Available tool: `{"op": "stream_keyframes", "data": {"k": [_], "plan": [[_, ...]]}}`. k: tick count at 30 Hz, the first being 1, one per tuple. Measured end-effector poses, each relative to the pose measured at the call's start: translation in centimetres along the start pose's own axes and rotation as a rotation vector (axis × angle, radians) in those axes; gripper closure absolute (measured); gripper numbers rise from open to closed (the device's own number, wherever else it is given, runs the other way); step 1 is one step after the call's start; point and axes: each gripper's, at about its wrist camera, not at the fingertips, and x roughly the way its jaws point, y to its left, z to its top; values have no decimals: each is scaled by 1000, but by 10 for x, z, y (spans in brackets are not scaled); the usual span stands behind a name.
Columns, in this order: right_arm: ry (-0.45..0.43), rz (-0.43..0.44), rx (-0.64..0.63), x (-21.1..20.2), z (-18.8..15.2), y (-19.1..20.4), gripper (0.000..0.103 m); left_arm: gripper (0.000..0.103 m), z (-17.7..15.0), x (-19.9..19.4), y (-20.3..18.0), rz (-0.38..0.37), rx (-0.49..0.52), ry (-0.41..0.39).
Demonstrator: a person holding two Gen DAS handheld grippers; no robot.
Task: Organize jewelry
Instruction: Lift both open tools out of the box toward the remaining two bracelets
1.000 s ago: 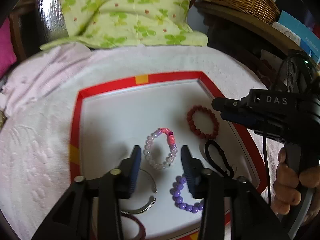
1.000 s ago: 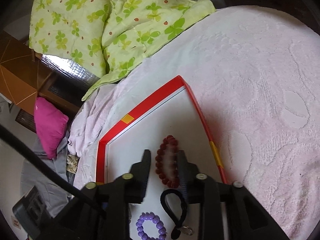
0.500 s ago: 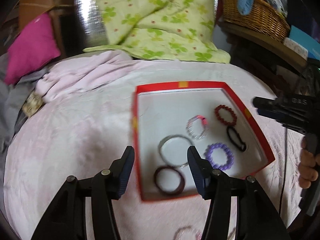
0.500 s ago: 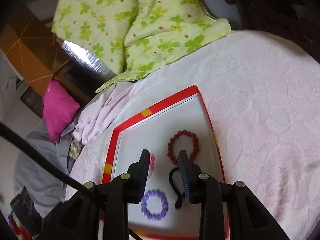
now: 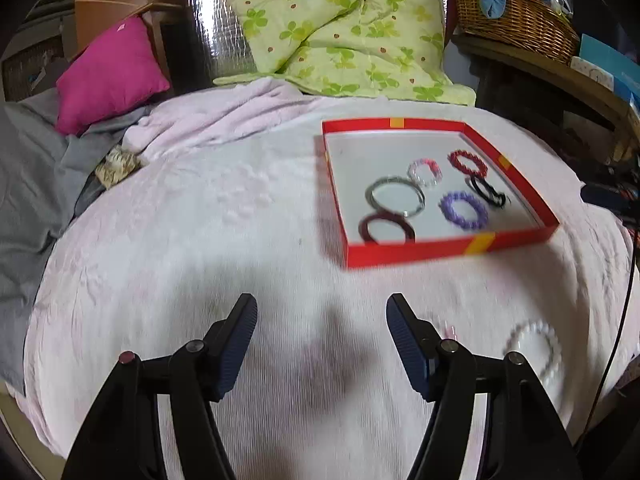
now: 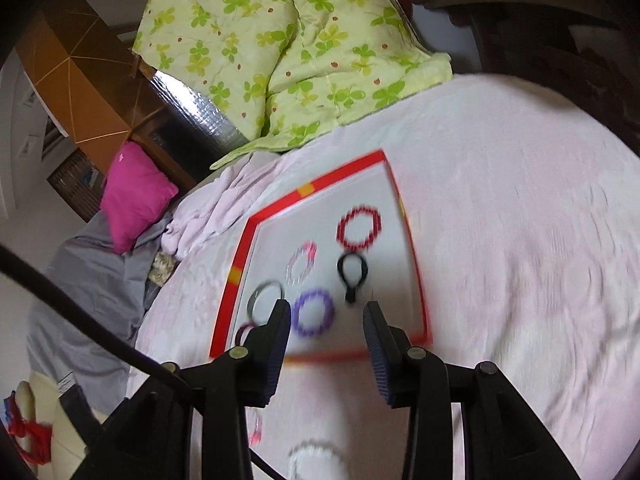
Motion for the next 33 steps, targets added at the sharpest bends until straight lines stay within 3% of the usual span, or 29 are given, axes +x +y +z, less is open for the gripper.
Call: {"op": "stream_keyframes", "data": {"k": [6,13,33], "plan": [[59,2,-23,-17,-51,4,62,34,-22,-24,-4,22,27,-46],[143,4,-29,-20,-91,1,62,33,-34,-26,-7,24,31,-34],[203,44,-18,9,-96,11,57,33,-26,-12,-13,65,50,-16]]}}
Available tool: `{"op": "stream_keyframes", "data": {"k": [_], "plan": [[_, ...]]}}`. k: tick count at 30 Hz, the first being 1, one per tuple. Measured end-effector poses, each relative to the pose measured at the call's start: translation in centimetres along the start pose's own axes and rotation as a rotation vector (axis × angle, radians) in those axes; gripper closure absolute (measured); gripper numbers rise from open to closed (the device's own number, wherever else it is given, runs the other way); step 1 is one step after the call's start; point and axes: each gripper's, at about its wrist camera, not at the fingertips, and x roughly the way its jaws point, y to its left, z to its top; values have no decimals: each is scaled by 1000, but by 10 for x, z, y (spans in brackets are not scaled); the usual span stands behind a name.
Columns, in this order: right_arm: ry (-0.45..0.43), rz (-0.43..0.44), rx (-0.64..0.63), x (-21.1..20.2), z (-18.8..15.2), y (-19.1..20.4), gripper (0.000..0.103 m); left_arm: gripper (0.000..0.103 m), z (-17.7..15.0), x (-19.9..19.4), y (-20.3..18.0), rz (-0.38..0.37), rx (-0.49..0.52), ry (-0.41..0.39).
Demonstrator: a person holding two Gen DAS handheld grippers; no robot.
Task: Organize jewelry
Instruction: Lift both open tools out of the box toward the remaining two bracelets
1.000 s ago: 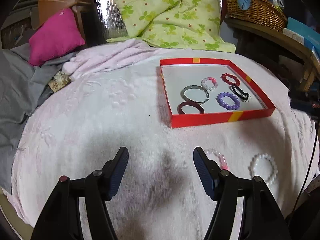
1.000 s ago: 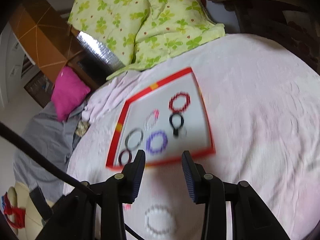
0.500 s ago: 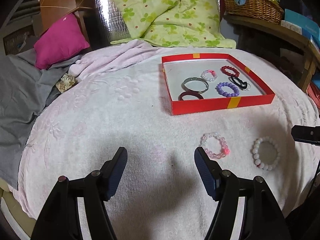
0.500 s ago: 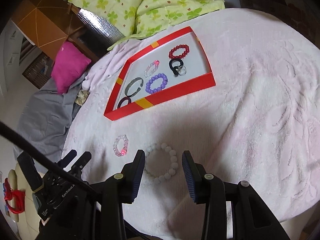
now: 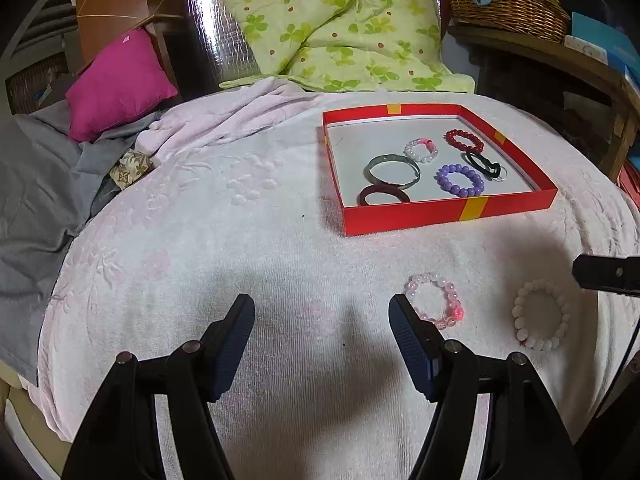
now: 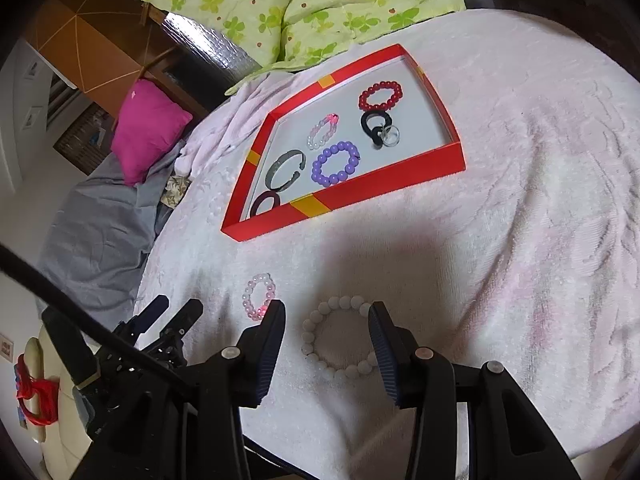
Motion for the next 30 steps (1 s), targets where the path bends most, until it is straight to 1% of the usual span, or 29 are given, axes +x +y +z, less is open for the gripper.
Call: {"op": "stream_keyframes", "data": {"k": [3,9,30], "plan": [[32,6,17,7,-1,-2,57,33,0,0,0,0,1,-2],[56,17,5,11,-4,2,57,33,1,1,0,6,1,3],[87,-5,25,5,-7,-14,56,33,-2,15,-4,29,16,58]]}}
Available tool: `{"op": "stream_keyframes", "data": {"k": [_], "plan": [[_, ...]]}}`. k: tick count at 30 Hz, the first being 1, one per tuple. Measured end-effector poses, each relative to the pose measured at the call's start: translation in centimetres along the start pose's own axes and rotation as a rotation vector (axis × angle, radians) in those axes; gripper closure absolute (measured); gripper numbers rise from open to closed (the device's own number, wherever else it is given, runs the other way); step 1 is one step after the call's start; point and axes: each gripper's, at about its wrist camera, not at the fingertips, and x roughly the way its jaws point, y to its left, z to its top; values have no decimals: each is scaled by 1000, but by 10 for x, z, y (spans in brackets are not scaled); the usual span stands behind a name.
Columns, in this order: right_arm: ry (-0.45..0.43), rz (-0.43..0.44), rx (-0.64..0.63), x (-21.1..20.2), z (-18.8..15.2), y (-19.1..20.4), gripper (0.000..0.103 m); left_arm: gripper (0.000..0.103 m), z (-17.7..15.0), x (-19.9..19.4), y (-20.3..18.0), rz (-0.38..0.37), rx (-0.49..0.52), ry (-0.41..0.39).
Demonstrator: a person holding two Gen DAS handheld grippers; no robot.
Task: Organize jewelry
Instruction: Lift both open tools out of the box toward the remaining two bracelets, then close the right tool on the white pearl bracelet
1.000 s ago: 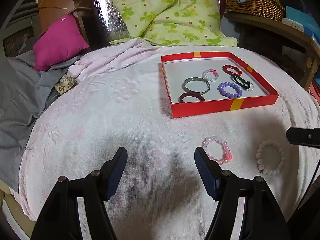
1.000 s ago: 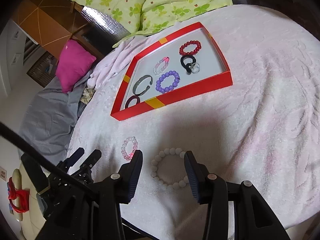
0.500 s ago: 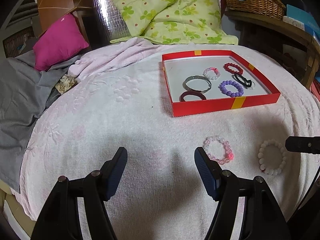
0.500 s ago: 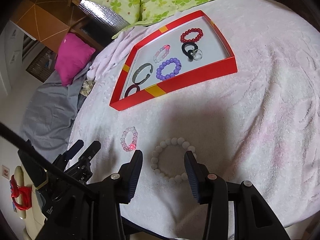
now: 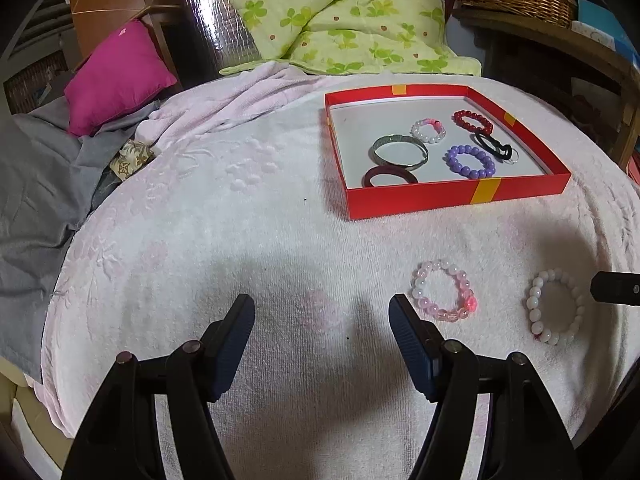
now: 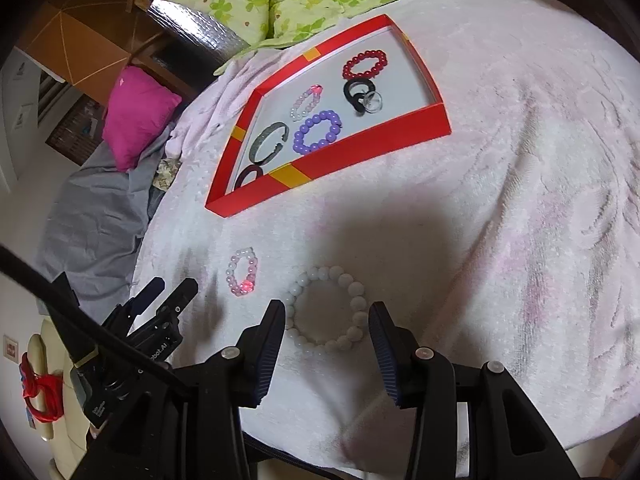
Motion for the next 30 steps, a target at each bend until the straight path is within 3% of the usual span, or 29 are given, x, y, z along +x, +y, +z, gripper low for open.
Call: {"op": "stream_keyframes", "data": {"k": [18,25,30], "plan": [[3,-13,0,-2,-2,-3,56,33,0,2,1,-2,-3,10],[3,-14,0,-3,-2,-4,56,33,0,2,3,-45,-23,25],[-8,-14,2,-5,-2,-6,56,33,0,-1,-4,-132,-7,20]]}}
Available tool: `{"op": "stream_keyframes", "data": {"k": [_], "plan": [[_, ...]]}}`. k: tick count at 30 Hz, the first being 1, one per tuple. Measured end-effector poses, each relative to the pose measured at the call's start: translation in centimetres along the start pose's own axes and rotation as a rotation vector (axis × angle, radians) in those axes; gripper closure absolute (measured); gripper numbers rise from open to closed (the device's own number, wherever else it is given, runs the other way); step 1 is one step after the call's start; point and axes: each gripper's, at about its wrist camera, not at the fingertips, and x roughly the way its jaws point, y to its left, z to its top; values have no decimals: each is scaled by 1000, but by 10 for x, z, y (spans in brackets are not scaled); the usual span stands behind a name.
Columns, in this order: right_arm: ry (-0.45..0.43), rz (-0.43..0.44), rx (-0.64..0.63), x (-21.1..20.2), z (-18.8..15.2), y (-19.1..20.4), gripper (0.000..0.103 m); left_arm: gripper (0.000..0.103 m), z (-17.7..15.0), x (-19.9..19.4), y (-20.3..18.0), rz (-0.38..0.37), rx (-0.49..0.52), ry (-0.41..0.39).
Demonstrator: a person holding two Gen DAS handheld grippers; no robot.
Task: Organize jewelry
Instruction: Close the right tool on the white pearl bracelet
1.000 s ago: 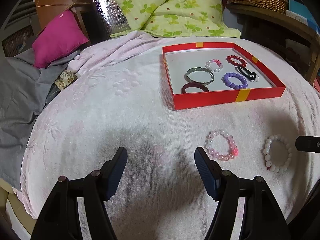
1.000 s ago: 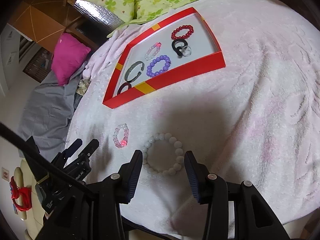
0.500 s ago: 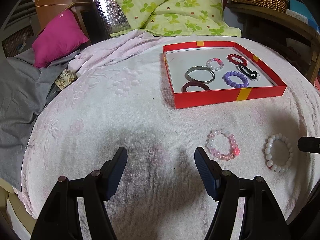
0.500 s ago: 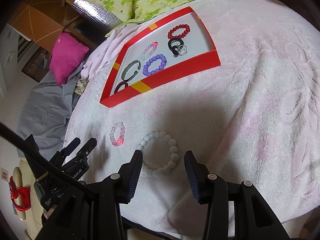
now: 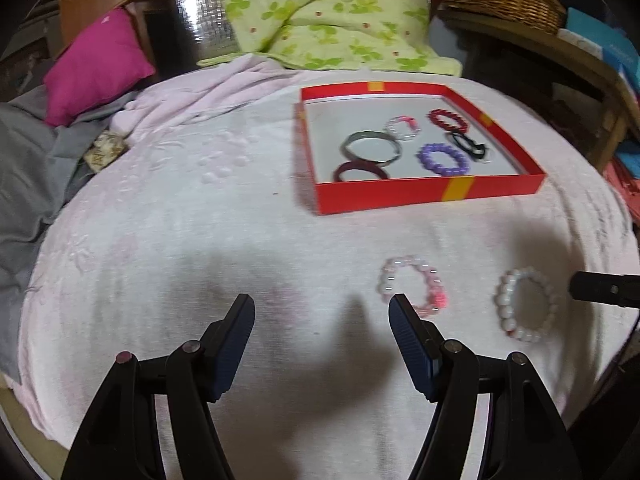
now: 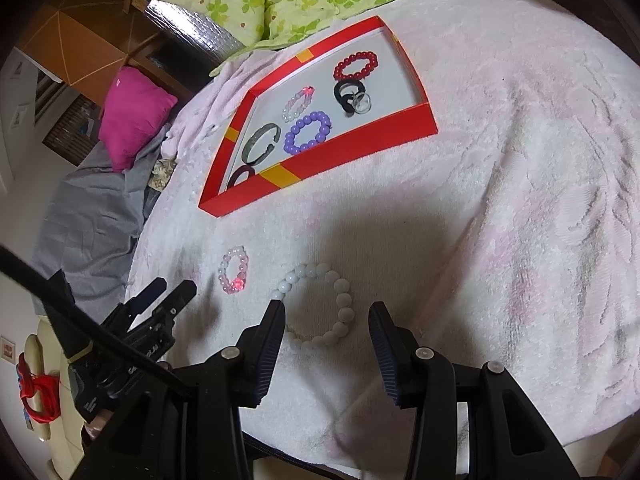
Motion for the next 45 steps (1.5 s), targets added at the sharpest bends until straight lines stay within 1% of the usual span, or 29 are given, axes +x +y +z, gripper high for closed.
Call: {"op": "stream_keyframes", "data": {"k": [3,8,12,14,18,21,23,25,26,27,32,35,38,41,45], "plan": [[-3,-5,-1,-1,0,-1,56,33,0,3,-8,-42,18,16],[-5,-16,-6,-1,-1,-4,56,33,2,9,-19,-66,37,35],[-9,-17,-35,2,-3,-4,56,33,4,16,-20,-72,23,59],[-14,-21,-56,3,-4,-2,57,33,5,17,-19,-89,12,65],[-25,-45,-94,9,-4,2,60,33,4,17,-17,-115,-8,71],[-24,-82,-127,16,-5,7,66,33,4,18,-14,-117,-17,77],[-29,-113,-163,20,-6,13,67,33,4,19,-13,-120,-22,80],[-38,-155,-201,22,-7,17,78,33,4,20,-14,-124,-24,82],[-45,-201,-234,23,-8,20,87,33,4,20,-14,-124,-22,83],[-52,-224,-253,24,-9,22,92,33,4,21,-15,-123,-18,85],[-99,-267,-260,20,-6,20,92,33,5,24,-21,-135,-7,92],[-119,-262,-213,15,-2,13,92,33,7,24,-25,-159,-3,88],[-149,-275,-171,10,1,5,92,33,10,24,-28,-177,-5,76],[-148,-270,-149,11,3,1,92,33,13,29,-29,-205,-18,83],[-148,-271,-149,12,4,3,92,33,12,37,-28,-222,-43,102]]}}
